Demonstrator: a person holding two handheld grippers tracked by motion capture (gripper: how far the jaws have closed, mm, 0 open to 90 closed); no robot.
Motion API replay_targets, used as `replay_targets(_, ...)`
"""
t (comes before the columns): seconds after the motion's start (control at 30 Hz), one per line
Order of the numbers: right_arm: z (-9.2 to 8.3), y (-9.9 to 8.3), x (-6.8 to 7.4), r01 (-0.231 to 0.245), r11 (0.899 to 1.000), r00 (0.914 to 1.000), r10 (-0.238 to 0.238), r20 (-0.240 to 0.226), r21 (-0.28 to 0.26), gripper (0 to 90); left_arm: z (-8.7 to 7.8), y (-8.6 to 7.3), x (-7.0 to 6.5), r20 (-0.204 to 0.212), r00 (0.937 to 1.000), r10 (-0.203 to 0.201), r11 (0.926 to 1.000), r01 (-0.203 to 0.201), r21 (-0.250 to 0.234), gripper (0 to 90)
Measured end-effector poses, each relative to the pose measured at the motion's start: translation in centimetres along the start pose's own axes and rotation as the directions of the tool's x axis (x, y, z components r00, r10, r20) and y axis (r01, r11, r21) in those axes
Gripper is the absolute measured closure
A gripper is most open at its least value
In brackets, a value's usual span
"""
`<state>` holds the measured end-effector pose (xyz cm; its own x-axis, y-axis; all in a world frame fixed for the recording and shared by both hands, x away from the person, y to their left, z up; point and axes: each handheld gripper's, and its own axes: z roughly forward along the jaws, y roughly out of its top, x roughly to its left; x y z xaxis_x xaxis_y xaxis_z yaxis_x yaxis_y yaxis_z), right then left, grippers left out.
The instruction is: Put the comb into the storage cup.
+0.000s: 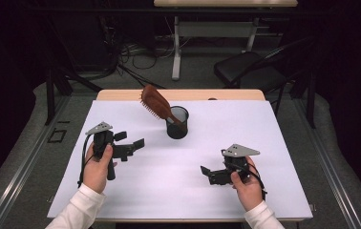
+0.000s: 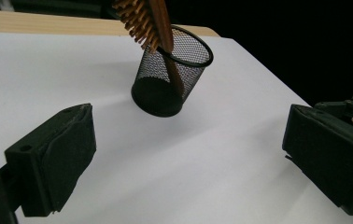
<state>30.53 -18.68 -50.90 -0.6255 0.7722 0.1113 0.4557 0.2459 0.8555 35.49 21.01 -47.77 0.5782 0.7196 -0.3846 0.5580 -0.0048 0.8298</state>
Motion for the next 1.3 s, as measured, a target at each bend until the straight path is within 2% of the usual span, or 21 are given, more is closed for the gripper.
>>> replay_targets(0.4,-0.7,-0.7,-0.6,-0.017,1.000,0.9997,0.017,0.020,-0.008,0.4,-0.4,-2.4,0.5,-0.004,1.0000,0.000,1.0000,0.000,-0.007,3.0)
replay_targets(0.53,-0.7,-0.9,-0.8,-0.022,1.000,0.9994,0.023,0.026,-0.016,0.4,-0.3,-3.1,0.8,0.006,0.9997,-0.024,0.9995,0.024,-0.022,3.0)
replay_targets(0.77,-0.8,-1.3,-1.3,-0.041,0.999,0.9984,0.042,0.038,-0.025,0.4,-0.2,-3.7,1.2,0.007,0.9996,-0.029,0.9992,0.029,-0.029,3.2)
replay_targets(1.17,-1.1,-2.0,-2.4,-0.062,0.997,0.9949,0.065,0.076,-0.043,0.4,-0.3,-4.4,1.2,-0.002,0.9999,0.015,0.9992,-0.015,-0.037,3.2)
replay_targets(1.3,-1.1,-2.4,-2.8,-0.059,0.997,0.9935,0.064,0.095,-0.052,0.4,-0.3,-4.7,1.2,-0.012,0.9989,0.045,0.9986,-0.045,-0.029,3.2)
